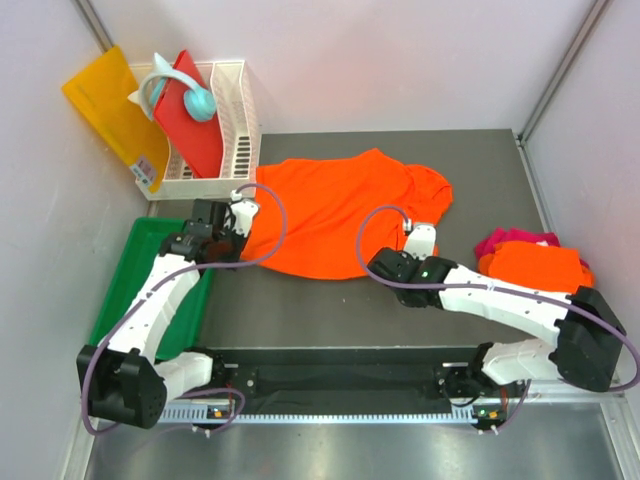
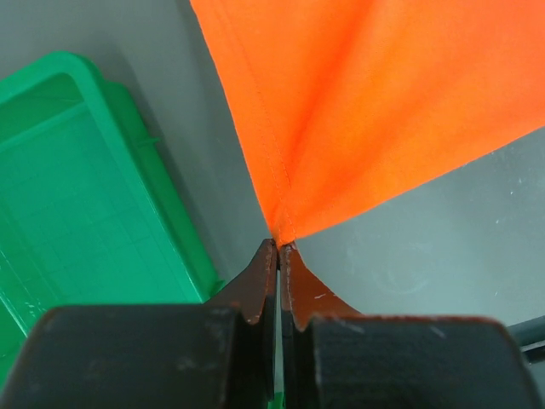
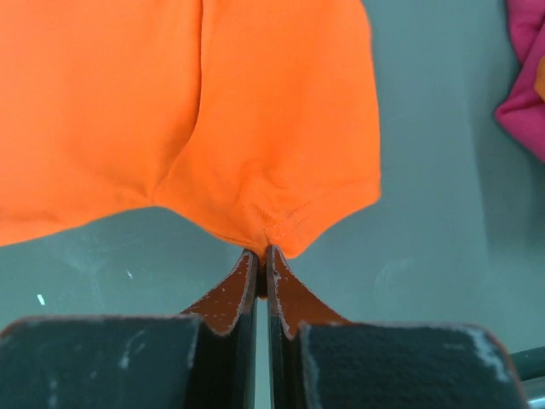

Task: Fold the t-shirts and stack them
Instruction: Flatten out the tshirt

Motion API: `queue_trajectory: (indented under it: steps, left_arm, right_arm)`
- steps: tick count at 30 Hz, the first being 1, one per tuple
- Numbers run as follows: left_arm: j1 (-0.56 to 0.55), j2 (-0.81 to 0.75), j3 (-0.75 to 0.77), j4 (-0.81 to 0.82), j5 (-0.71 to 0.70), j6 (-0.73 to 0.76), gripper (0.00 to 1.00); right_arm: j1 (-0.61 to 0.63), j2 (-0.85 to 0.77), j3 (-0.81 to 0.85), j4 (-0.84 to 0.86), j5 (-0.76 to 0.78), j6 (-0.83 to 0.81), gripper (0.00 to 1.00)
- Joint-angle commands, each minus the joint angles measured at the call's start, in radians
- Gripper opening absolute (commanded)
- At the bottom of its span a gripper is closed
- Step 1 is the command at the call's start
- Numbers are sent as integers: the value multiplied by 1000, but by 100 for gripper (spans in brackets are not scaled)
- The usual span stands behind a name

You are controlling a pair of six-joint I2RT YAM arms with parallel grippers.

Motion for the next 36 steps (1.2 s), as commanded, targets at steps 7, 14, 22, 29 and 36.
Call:
queue_trajectory:
  steps: [7,14,22,29,36]
  left_arm:
    - [6,22,-21,-16,-27,27,0]
    - [6,31,-37,-7,-36,41,0]
    - [6,31,-51,12,-42,35,0]
    - [6,37,-63,24,-36,15,0]
    - [6,43,-57,22,-40,12,0]
  right_arm:
    - [26,66,18,-33,19,92,0]
    - [13,79,122,-111,106,111,55]
    - [-171,-9,50,-27,71,49,61]
    - [-344,-116,-128,133,-102,115,56]
    - [-369,-15,-114,168,-155,137,48]
